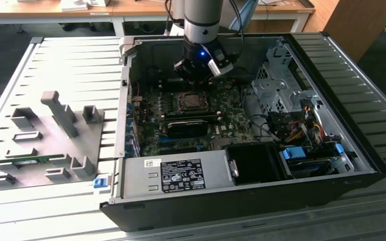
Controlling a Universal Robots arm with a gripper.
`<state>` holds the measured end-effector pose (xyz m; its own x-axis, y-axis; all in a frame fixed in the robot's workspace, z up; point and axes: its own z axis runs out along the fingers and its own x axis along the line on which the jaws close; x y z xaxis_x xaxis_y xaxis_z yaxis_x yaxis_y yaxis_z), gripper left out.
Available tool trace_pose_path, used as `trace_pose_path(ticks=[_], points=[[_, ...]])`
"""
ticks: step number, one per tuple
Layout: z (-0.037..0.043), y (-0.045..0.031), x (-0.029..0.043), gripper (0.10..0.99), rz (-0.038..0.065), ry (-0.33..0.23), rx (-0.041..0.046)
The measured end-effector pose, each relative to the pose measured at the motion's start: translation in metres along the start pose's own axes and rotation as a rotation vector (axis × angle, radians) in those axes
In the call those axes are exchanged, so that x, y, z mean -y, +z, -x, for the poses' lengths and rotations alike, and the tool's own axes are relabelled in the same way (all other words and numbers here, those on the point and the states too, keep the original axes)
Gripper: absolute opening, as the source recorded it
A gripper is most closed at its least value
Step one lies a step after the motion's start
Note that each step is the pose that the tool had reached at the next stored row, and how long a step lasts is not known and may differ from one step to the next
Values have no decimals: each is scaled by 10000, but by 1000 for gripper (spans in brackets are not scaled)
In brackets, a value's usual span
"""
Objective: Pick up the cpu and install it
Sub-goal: 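Install the first cpu locking lever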
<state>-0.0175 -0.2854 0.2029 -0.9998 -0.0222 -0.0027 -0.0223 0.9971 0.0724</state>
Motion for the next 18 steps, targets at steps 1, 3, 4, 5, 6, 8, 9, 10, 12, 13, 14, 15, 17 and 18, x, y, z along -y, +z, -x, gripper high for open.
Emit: trace_pose_path(ticks=[1,3,4,5,6,8,9,10,12,13,14,15,17,18], points=[[0,5,0,106,0,-1,0],[1,16,1,106,0,-1,0],[1,22,1,106,0,-1,0],[1,27,2,106,0,-1,0],[0,31,2,106,-1,-1,-1],[0,34,3,106,-3,-1,-3],[0,34,3,106,-3,-1,-2],[1,35,3,106,-2,-1,-1],[1,31,2,106,0,-1,1],[1,25,2,106,1,-1,1],[1,23,1,106,2,-2,1],[1,22,1,106,3,-1,1],[1,22,1,106,-1,-2,1],[1,19,1,106,-8,-2,-1]])
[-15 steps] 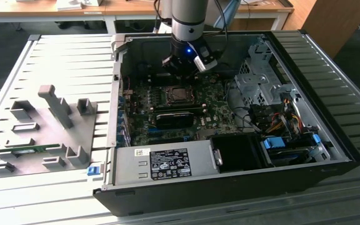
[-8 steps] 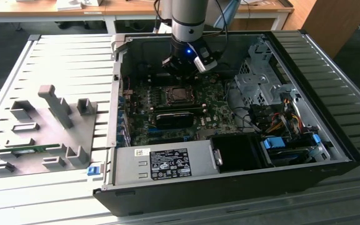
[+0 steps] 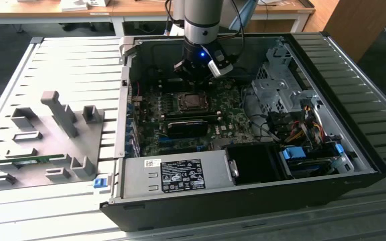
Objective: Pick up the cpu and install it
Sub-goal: 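Install the first cpu locking lever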
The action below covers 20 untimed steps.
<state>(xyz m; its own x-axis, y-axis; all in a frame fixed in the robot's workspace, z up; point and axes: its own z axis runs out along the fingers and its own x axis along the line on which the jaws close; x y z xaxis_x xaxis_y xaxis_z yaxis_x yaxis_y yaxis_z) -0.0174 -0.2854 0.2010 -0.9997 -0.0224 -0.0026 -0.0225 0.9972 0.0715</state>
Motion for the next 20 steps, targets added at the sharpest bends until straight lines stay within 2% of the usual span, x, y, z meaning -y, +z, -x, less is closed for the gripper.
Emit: trace_pose_path(ticks=[5,13,20], points=[[0,-8,-1,106,-7,1,3],[-1,19,3,106,-154,1,-6],[1,49,5,106,-180,2,-6]])
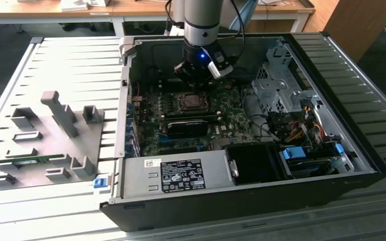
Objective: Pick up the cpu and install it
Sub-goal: 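Install the first cpu locking lever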
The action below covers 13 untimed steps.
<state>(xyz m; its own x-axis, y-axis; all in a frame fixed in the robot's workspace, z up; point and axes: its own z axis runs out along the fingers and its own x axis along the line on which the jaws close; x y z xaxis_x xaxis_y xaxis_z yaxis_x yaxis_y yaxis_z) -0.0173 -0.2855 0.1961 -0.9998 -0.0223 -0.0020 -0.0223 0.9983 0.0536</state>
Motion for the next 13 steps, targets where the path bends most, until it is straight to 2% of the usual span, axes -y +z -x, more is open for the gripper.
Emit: trace_pose_path(ticks=[4,8,13], points=[[3,-20,-4,106,14,-1,14],[1,-145,-9,106,5,-1,4],[1,-147,-4,106,-2,0,3]])
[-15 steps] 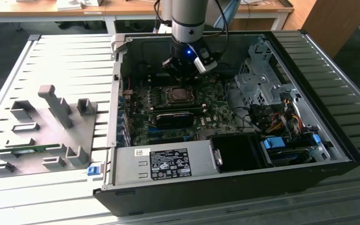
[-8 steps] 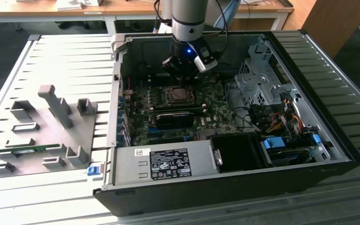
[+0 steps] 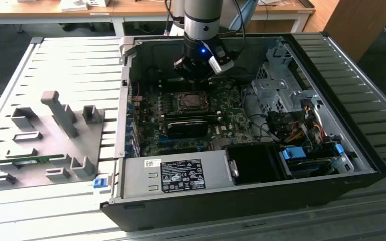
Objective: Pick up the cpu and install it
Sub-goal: 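Install the first cpu locking lever, then install the second cpu locking lever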
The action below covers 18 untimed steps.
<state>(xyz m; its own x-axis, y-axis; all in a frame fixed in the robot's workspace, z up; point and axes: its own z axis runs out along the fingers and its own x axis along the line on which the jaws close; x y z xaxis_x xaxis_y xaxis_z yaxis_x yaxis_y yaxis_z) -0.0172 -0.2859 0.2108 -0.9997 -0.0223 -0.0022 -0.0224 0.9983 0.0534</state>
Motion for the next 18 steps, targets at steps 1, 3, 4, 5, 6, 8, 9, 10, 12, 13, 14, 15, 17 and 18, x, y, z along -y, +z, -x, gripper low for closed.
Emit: trace_pose_path(ticks=[1,3,4,5,6,8,9,10,12,13,14,15,17,18], points=[[0,1,1,106,-5,0,0],[1,3,1,106,-20,-2,0],[1,4,1,106,-31,-2,-1],[1,5,2,106,-41,-2,-1],[0,6,2,106,-51,-1,-1],[0,8,4,106,-65,-1,-1],[0,8,6,106,-67,-1,-1],[0,8,8,106,-69,-1,-1],[0,8,12,106,-71,-1,-1],[0,8,15,106,-75,-1,-1],[0,8,18,106,-80,-1,-2],[0,7,22,106,-84,-2,-2],[0,7,33,106,-89,-1,-2],[0,7,39,106,-91,-1,-2]])
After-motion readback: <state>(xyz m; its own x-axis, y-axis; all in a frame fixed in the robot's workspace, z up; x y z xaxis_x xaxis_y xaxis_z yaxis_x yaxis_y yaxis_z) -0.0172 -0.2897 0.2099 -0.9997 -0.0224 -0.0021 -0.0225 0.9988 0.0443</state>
